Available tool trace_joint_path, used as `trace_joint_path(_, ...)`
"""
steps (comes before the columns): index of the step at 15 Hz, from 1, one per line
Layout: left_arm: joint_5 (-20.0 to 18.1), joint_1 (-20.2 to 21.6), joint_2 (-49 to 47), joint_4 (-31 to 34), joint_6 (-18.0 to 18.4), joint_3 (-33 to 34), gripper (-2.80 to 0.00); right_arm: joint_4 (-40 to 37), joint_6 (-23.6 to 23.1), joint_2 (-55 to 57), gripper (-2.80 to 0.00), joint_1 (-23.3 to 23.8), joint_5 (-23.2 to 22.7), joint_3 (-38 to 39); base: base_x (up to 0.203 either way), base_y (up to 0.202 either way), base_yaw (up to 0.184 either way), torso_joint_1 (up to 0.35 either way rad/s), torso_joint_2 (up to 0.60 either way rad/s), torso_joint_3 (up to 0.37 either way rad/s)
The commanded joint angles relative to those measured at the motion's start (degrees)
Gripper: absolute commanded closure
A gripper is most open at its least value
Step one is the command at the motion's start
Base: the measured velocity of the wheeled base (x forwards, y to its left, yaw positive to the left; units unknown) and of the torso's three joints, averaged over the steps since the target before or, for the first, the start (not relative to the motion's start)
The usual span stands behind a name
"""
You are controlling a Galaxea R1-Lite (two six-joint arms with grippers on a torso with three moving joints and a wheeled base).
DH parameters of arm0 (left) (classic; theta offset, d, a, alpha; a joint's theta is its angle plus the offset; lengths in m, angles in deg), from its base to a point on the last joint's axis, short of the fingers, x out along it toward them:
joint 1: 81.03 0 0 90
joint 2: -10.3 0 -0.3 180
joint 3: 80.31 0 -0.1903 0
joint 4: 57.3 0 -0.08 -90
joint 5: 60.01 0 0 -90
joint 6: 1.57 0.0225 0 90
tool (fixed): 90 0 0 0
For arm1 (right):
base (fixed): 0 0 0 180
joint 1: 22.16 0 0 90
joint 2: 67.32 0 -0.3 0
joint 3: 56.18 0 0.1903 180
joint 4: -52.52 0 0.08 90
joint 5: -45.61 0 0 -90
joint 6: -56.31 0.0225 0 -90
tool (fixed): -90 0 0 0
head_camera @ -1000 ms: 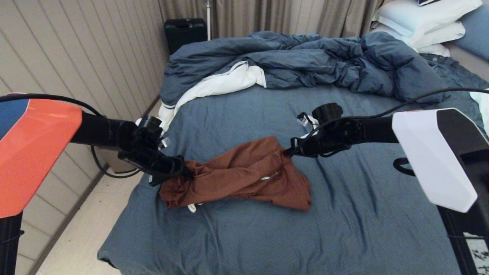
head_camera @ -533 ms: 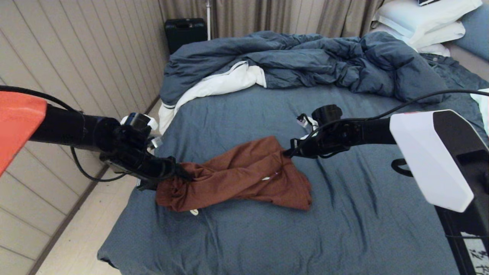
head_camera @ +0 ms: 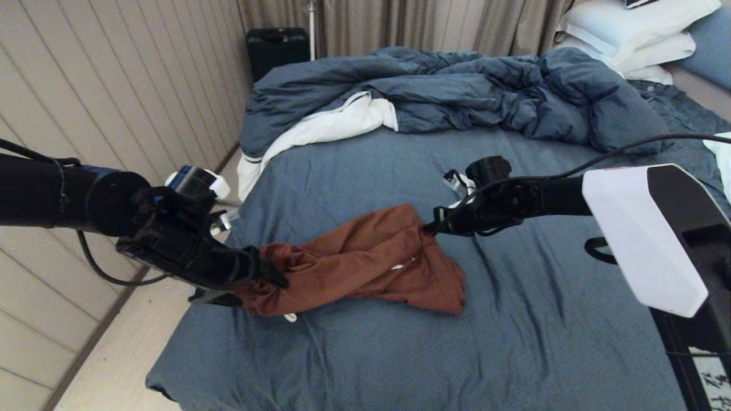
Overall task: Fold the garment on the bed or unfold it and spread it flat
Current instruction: Fold the brown shorts
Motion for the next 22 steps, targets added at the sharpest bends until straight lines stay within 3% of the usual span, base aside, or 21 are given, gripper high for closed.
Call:
trace_joint_path(1, 0.0, -4.7, -2.8, 0.2, -0.9, 0.8, -2.8, -0.1, 0.0, 0.0, 0.0, -0.1, -0.2, 0.0, 0.0, 0.0, 0.0, 0.0, 0.0, 0.0)
trace_joint_path(4, 1.0, -9.1, -5.4, -0.1, -2.2, 0.4, -2.8, -0.2, 0.1, 0.0, 0.0, -0.1, -0.2, 0.0, 0.0, 0.0, 0.0, 0.0, 0.0, 0.0)
trace_joint_path(11, 5.8, -9.5, -14.2, -3.5, -2.7, -3.7, -2.8, -0.2, 0.1, -0.1, 0.0, -0.1, -0.2, 0.1, 0.0, 0.0, 0.0, 0.0, 0.0, 0.0)
trace_joint_path(17, 8.2, -4.0, -16.4, -4.0, -6.4, -9.4, -2.8, -0.4, 0.1, -0.2, 0.0, -0.1, -0.2, 0.1, 0.0, 0.0, 0.0, 0.0, 0.0, 0.0)
trace_joint_path(22, 8.2, -3.4, -17.5, -5.2, -9.7, -10.6, -2.8, -0.4, 0.2, -0.2, 0.0, -0.1, -0.2, 0.2, 0.0, 0.0, 0.0, 0.0, 0.0, 0.0)
